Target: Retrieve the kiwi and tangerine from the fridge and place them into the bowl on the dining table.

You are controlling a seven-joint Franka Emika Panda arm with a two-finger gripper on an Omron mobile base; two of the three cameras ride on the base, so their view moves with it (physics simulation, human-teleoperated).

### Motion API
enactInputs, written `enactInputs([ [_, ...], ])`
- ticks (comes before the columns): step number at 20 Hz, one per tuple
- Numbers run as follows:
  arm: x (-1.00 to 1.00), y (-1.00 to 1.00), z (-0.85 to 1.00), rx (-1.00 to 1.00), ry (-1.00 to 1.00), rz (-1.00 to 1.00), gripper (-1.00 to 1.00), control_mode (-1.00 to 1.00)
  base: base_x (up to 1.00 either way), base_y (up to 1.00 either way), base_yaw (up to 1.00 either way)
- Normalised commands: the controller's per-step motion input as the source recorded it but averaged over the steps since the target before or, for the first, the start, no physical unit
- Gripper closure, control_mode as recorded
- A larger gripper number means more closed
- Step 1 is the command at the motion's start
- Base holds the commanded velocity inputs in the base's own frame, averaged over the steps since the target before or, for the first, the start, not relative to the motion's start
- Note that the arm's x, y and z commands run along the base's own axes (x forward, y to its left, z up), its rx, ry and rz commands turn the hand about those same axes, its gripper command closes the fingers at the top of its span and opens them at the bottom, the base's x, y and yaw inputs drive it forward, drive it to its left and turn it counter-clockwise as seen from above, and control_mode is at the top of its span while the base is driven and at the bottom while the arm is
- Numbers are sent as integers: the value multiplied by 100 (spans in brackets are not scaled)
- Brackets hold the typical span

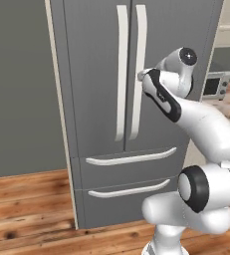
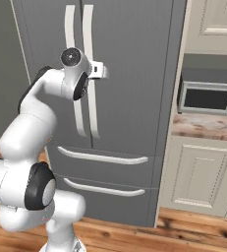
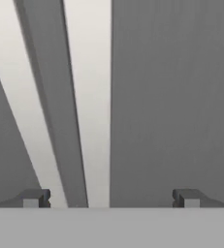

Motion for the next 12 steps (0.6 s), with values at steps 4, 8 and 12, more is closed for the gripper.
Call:
enactInputs([
  [4, 57, 7, 0, 0, 12, 0, -100, -100, 0, 0, 0],
  [8, 55, 8, 0, 0, 8, 0, -100, -100, 0, 0, 0],
  [12, 50, 8, -4, 0, 1, 0, -100, -100, 0, 0, 0],
])
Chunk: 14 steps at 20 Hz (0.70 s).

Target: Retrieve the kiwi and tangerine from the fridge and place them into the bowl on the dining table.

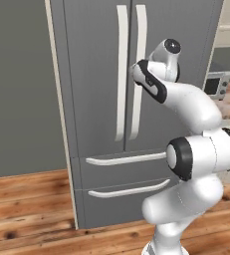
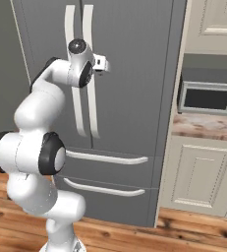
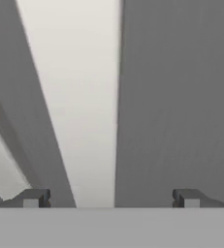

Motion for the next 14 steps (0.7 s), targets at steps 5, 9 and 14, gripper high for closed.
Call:
enactInputs([
  [5, 43, 6, -27, 0, -11, 0, -100, -100, 0, 0, 0],
  [9, 45, 3, -31, 0, -13, 0, -100, -100, 0, 0, 0],
  [14, 51, 2, -39, 0, -15, 0, -100, -100, 0, 0, 0],
])
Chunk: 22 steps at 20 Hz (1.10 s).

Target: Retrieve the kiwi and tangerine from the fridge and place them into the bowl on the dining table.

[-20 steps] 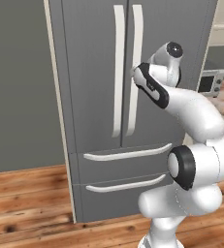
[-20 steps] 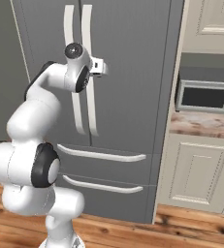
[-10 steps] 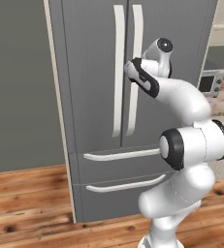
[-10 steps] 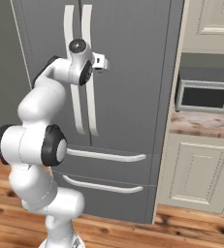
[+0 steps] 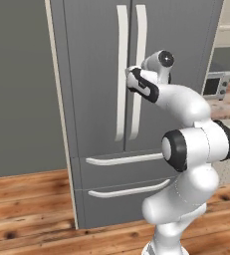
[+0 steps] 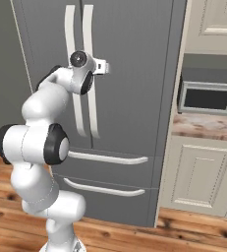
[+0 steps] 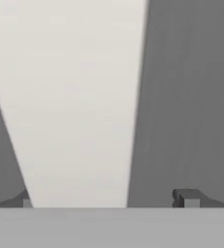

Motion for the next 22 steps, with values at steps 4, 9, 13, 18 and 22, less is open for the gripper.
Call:
enactInputs([
  [4, 70, 0, -23, 0, -3, 0, -100, -100, 0, 0, 0],
  [9, 85, 0, -3, 0, 0, 0, 100, -100, 0, 0, 0],
  [13, 24, -10, 0, 0, 9, -1, 100, -100, 0, 0, 0],
  [18, -86, -74, 13, 0, 18, -3, 100, -100, 0, 0, 0],
  [22, -100, -85, 44, 0, 15, 0, 100, -100, 0, 0, 0],
])
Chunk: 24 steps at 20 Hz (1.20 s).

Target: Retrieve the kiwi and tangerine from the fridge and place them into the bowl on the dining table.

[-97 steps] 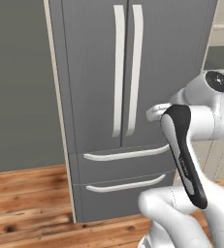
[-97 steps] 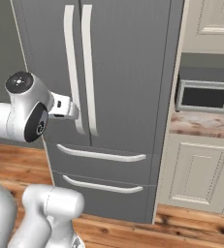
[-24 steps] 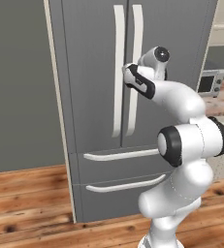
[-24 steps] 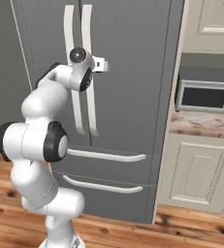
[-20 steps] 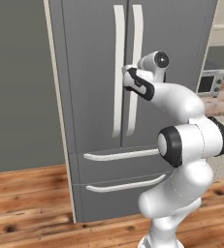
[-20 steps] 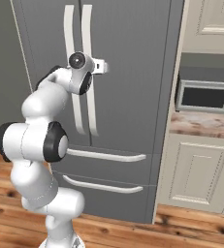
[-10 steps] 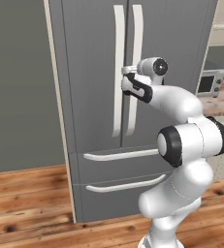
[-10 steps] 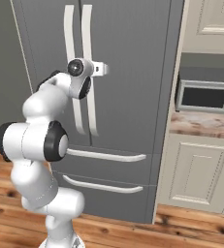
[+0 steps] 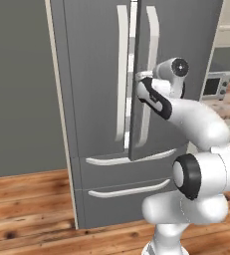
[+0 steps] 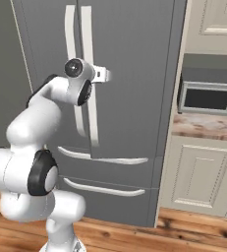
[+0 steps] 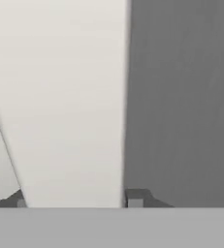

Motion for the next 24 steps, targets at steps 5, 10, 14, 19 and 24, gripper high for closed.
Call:
enactInputs([
  [5, -100, -98, 52, 1, 18, -3, 100, -100, 0, 0, 0],
  [10, -100, -100, 39, 4, 18, -7, 100, -100, 0, 0, 0],
  [14, -100, -100, 32, 4, 16, -6, 100, -100, 0, 0, 0],
  [19, -100, -100, 24, 4, 7, -3, 100, -100, 0, 0, 0],
  [24, -100, -78, 33, 1, 0, 0, -100, -100, 0, 0, 0],
])
